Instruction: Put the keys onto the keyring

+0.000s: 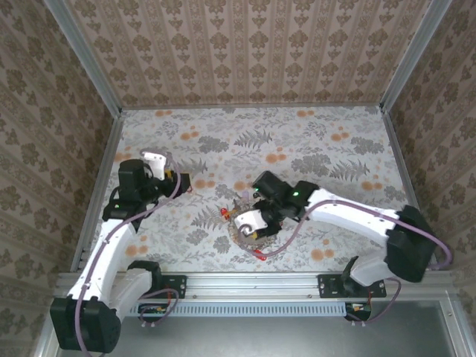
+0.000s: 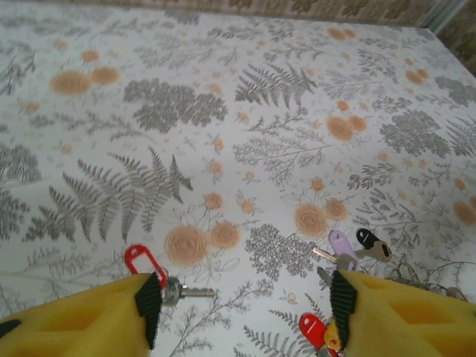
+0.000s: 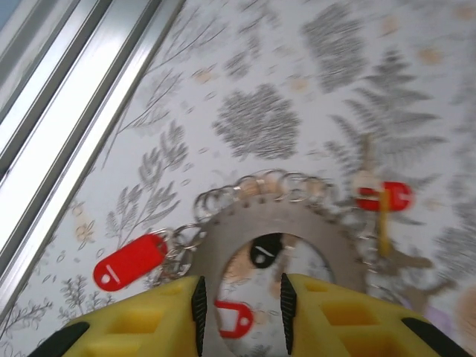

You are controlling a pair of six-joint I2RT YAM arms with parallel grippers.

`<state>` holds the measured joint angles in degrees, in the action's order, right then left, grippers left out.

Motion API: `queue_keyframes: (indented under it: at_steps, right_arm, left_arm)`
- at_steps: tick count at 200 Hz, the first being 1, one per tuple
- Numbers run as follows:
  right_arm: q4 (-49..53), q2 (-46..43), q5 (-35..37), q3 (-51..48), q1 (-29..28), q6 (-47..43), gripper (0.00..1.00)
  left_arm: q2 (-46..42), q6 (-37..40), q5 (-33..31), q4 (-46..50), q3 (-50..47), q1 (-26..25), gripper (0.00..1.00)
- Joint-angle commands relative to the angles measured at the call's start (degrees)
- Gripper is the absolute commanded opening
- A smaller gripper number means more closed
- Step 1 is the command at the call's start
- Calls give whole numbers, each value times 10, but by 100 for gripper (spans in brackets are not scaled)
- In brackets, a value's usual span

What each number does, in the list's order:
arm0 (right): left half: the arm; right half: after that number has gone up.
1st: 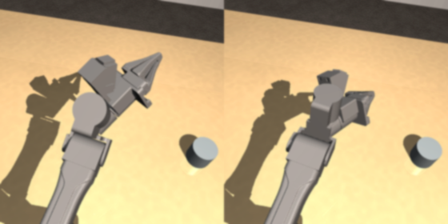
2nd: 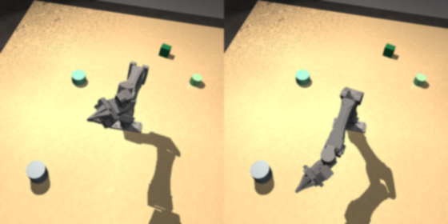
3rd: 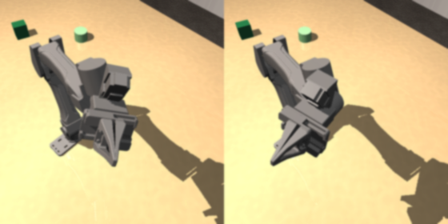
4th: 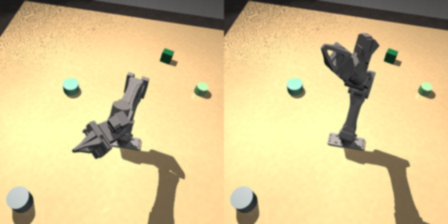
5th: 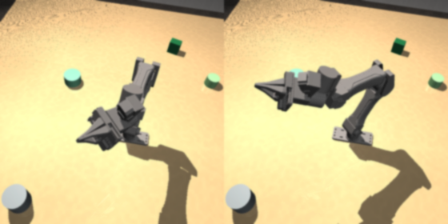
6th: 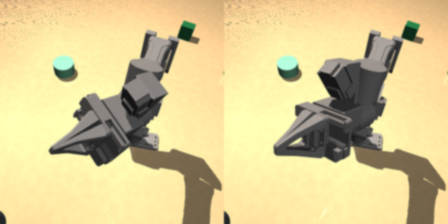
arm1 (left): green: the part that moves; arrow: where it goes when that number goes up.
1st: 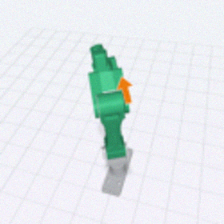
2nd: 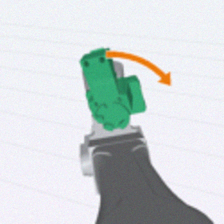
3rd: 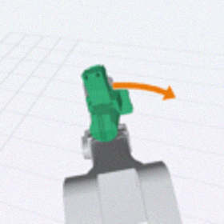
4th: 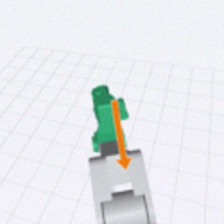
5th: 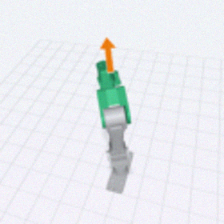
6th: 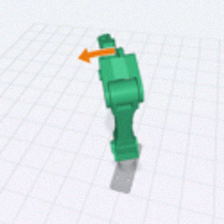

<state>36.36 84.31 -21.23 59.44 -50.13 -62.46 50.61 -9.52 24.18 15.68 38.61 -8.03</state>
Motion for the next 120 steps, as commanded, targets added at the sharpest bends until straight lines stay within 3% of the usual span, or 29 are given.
queue_keyframes:
  at_steps: [1, 53, 120]
  right_arm:
    - [69, 37, 3, 32, -14, -77, 41]
    - [84, 146, -21, 115, -47, -98, 46]
    - [103, 233, 5, 164, -53, -85, 32]
  left_arm:
    - [1, -92, -19, 34, -14, 19, 74]
    - [75, -141, 44, 46, -2, 82, 75]
    - [160, -148, 92, 69, 25, 107, 73]
